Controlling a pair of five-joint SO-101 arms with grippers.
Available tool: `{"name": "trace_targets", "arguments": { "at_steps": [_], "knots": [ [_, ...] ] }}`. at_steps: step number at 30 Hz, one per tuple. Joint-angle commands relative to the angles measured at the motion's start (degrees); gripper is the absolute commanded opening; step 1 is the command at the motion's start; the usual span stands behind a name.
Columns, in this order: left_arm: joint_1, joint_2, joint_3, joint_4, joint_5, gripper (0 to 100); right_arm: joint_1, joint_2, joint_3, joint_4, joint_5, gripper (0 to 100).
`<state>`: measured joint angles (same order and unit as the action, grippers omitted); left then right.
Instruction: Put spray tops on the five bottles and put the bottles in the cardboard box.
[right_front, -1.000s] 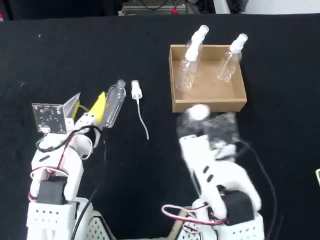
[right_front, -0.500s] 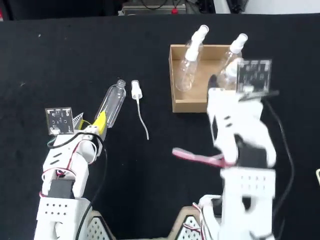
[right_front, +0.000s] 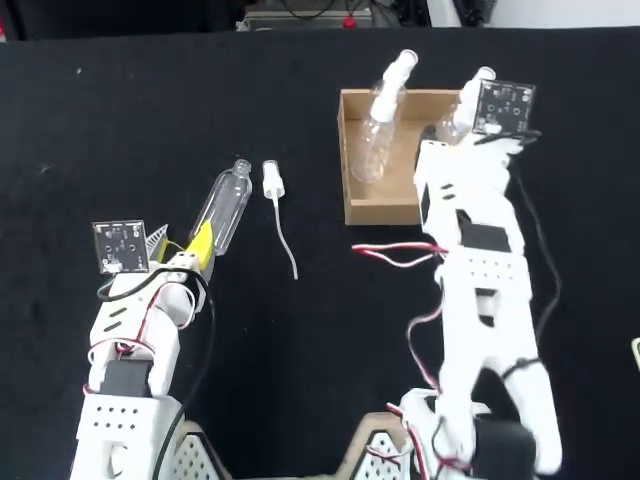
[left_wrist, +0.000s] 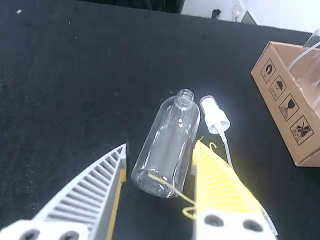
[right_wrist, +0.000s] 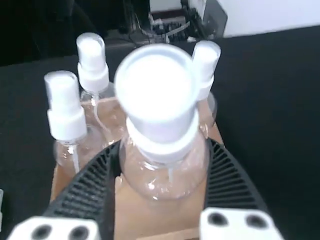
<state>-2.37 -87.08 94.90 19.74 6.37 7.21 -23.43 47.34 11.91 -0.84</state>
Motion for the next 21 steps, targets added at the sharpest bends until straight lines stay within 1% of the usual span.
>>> {"name": "trace_targets", "arguments": {
  "at_steps": [1,6,9,13,21],
  "knots": [
    [-0.04,-0.62,-0.66,-1.32,0.53,20,-1.58,3.03,-4.18,-5.1,-0.44,14.5],
    [-0.04,-0.62,-0.66,-1.23,0.53,20,-2.46,9.1,-4.18,-14.51,-0.53,14.5],
    [-0.04,-0.62,-0.66,-1.23,0.53,20,-2.55,12.0,-4.18,-18.37,-0.44,14.5],
    [-0.04,-0.62,-0.66,-1.23,0.53,20,-2.46,15.08,-4.53,-20.31,-0.44,14.5],
    [-0.04,-0.62,-0.66,-1.23,0.44,20,-2.73,21.93,-9.54,-20.13,-0.53,14.5]
  ]
}}
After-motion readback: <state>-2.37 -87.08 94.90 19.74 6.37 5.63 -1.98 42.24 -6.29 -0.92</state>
